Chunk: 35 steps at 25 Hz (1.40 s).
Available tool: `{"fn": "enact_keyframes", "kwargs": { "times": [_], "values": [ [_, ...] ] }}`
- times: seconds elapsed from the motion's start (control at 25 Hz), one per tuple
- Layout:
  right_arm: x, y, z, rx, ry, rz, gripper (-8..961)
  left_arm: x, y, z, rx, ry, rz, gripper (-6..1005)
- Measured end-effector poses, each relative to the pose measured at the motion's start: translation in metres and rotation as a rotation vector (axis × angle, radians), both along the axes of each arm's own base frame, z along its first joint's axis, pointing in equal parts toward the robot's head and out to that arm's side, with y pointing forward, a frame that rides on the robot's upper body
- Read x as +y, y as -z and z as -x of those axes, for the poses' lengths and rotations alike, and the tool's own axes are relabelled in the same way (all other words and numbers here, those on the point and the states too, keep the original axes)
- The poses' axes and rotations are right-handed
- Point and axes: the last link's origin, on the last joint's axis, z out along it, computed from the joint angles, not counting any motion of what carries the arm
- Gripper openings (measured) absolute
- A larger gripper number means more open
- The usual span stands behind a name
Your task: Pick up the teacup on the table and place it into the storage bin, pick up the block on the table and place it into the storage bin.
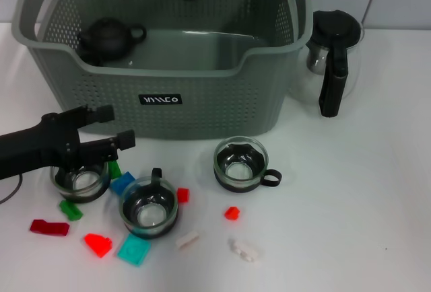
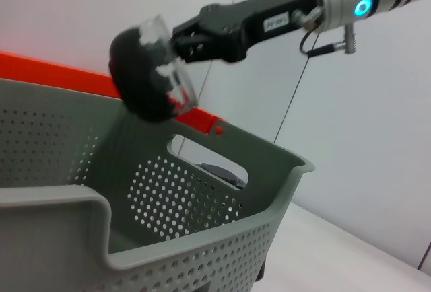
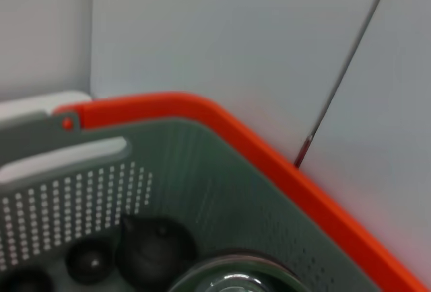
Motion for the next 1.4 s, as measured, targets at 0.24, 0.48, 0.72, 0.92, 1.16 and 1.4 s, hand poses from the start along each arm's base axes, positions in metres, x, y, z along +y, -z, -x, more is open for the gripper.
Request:
{"fn": "enact_keyframes", "kwargs": {
  "times": [0.24, 0.48, 0.72, 0.92, 1.16, 1.4],
  "values": [
    [0.005, 0.021, -0.013, -0.05, 0.013, -0.034, 56, 0.0, 0.003, 0.0, -0.007, -0.006, 0.003, 860],
    [0.003, 0.032, -0.028, -0.064, 0.05, -0.027, 55, 0.001, 0.003, 0.001, -0.004, -0.013, -0.001, 860],
    [0.002, 0.037, -0.043, -0.076, 0.082, -0.022, 55, 0.0, 0.004, 0.001, -0.006, -0.014, 0.001, 860],
    [0.001, 0.039, -0.049, -0.081, 0.094, -0.023, 56, 0.0, 0.004, 0.001, -0.007, -0.015, 0.001, 860],
    [0.0, 0.041, -0.055, -0.082, 0.113, -0.015, 56, 0.0, 0.004, 0.001, -0.007, -0.014, 0.002, 860],
    [-0.002, 0.043, -0.059, -0.089, 0.126, -0.003, 56, 0.0, 0.004, 0.001, -0.007, -0.014, 0.001, 860]
  ]
}}
